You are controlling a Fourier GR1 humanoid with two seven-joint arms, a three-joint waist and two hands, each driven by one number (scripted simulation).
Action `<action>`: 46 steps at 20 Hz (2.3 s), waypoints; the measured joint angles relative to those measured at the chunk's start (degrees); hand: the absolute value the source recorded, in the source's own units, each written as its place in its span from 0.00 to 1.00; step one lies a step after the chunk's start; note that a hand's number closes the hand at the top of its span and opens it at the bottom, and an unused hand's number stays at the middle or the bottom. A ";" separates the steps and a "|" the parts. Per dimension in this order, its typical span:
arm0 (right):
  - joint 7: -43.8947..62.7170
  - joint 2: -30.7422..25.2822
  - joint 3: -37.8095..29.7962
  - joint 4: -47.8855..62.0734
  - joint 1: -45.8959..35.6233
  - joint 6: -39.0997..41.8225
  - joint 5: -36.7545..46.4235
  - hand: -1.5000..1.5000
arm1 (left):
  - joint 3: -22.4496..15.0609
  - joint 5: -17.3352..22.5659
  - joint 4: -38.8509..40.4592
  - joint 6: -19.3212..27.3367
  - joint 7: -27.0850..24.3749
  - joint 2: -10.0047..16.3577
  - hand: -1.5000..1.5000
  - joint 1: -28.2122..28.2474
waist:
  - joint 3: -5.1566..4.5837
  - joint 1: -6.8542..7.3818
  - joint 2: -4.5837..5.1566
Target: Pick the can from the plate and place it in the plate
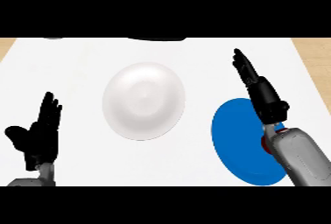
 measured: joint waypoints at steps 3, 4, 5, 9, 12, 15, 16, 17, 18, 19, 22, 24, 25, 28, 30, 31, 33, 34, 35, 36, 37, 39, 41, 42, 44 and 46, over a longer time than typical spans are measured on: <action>1.39 0.75 -0.41 1.44 -1.79 -1.29 0.92 1.00 | -0.31 0.67 -1.17 -2.93 0.09 1.46 0.50 -2.18 | 2.02 0.29 -0.63; 1.78 1.30 -0.97 2.26 -2.73 -2.05 0.98 1.00 | -0.56 0.52 -1.66 -4.39 0.09 2.65 0.50 -3.63 | 2.44 0.31 -0.71; 2.35 1.98 -1.34 3.05 -3.72 -3.02 1.24 1.00 | -0.83 0.29 -2.30 -5.87 0.04 3.92 0.50 -5.32 | 2.76 0.32 -0.79; 8.24 -5.18 1.53 10.15 -3.23 -6.43 11.07 1.00 | -2.25 -0.31 -4.71 -9.49 -0.57 6.43 0.50 -8.62 | 2.71 -0.61 -0.84; 13.51 -2.55 2.11 13.85 -1.68 -16.23 16.58 0.00 | -2.63 0.57 -5.28 -12.30 -0.49 7.57 0.50 -10.34 | 3.26 -0.61 -1.02; 12.59 3.38 0.36 13.91 0.90 -27.04 18.23 0.00 | -2.07 1.61 -5.26 -14.53 -0.55 8.65 0.50 -11.39 | 3.62 -0.65 -1.18; 11.10 5.15 -0.24 13.39 1.93 -30.13 18.50 0.00 | -2.11 1.73 -5.28 -14.86 -0.35 8.65 0.50 -11.75 | 3.71 -0.69 -1.21; 9.18 6.25 -1.02 12.76 3.06 -32.15 18.39 0.00 | -2.41 1.49 -5.22 -14.99 -0.22 8.42 0.50 -12.21 | 3.77 -0.69 -1.24; 7.43 7.36 -1.51 11.80 4.26 -33.90 18.35 0.00 | -1.96 2.00 -5.12 -15.86 -0.10 8.77 0.50 -12.37 | 3.80 -0.63 -1.27; 6.30 8.20 -1.76 10.63 5.13 -35.67 18.78 0.00 | -1.46 2.45 -4.68 -16.64 0.18 9.08 0.50 -12.98 | 3.82 -0.62 -1.29; 7.22 7.21 -2.41 5.63 7.38 -38.57 21.33 0.00 | -0.47 2.87 -4.56 -18.29 0.13 9.25 0.50 -13.10 | 3.83 -0.53 -1.40; 12.37 4.24 -1.63 0.86 8.77 -39.04 24.95 0.00 | -0.21 2.43 -4.33 -18.22 0.33 9.01 0.50 -13.47 | 3.79 -0.80 -1.55; 15.47 2.42 -1.50 -0.75 9.05 -38.36 26.62 0.00 | -0.15 2.39 -4.74 -18.40 0.76 9.11 0.50 -13.33 | 3.78 -0.79 -1.60; 26.30 -2.63 -0.65 -3.57 8.71 -34.56 31.61 0.00 | -0.06 2.16 -4.57 -18.37 1.45 9.06 0.50 -13.50 | 3.61 -1.19 -1.84; 33.31 -5.96 -0.19 -4.29 8.33 -30.13 33.56 0.00 | 0.11 1.98 -4.33 -18.36 1.31 9.11 0.50 -13.40 | 3.50 -1.37 -1.93; 36.62 -7.66 0.05 -4.76 8.47 -27.53 34.00 0.00 | 0.15 1.89 -4.41 -18.44 0.91 9.13 0.50 -13.00 | 3.45 -1.43 -2.00; 43.37 -10.57 0.96 -5.70 8.17 -21.88 34.70 0.00 | 0.28 1.73 -4.36 -18.58 0.73 9.31 0.50 -12.98 | 3.38 -1.48 -2.05; 46.94 -11.59 1.52 -6.47 7.71 -18.87 34.64 0.00 | 0.11 1.71 -4.30 -18.59 0.75 9.11 0.50 -12.91 | 3.36 -1.45 -2.06; 50.35 -12.63 2.08 -7.12 7.34 -15.77 34.40 0.00 | 0.14 1.77 -4.16 -18.81 0.65 9.14 0.50 -12.87 | 3.34 -1.37 -2.04; 53.50 -13.87 2.41 -7.78 6.82 -12.44 33.77 0.00 | 0.26 1.86 -4.18 -18.89 0.86 9.23 0.50 -13.06 | 3.36 -1.27 -2.02; 56.45 -14.75 3.00 -8.56 6.41 -9.27 33.12 0.00 | 0.38 1.80 -3.87 -18.93 0.75 9.26 0.50 -13.19 | 3.37 -1.21 -1.96; 62.12 -16.01 3.49 -10.21 4.82 -3.18 30.68 0.00 | 0.29 2.11 -4.37 -19.28 0.82 9.11 0.50 -13.19 | 3.42 -0.74 -1.94; 66.27 -16.73 3.87 -11.84 3.64 1.72 27.97 0.00 | 0.24 2.04 -4.49 -19.27 0.89 8.87 0.50 -13.28 | 3.49 -0.51 -1.85; 67.68 -16.98 3.77 -12.27 2.93 3.64 26.56 0.00 | 0.24 2.00 -4.53 -19.17 1.42 8.79 0.50 -13.85 | 3.55 -0.42 -1.77; 69.84 -17.60 4.01 -14.05 3.10 6.26 24.61 0.00 | 0.32 1.72 -4.44 -19.19 0.74 8.49 0.50 -13.56 | 3.61 -0.43 -1.71; 71.37 -18.22 3.98 -15.32 3.09 8.12 23.14 0.00 | 0.35 1.67 -4.27 -19.41 0.57 8.17 0.50 -13.27 | 3.67 -0.35 -1.64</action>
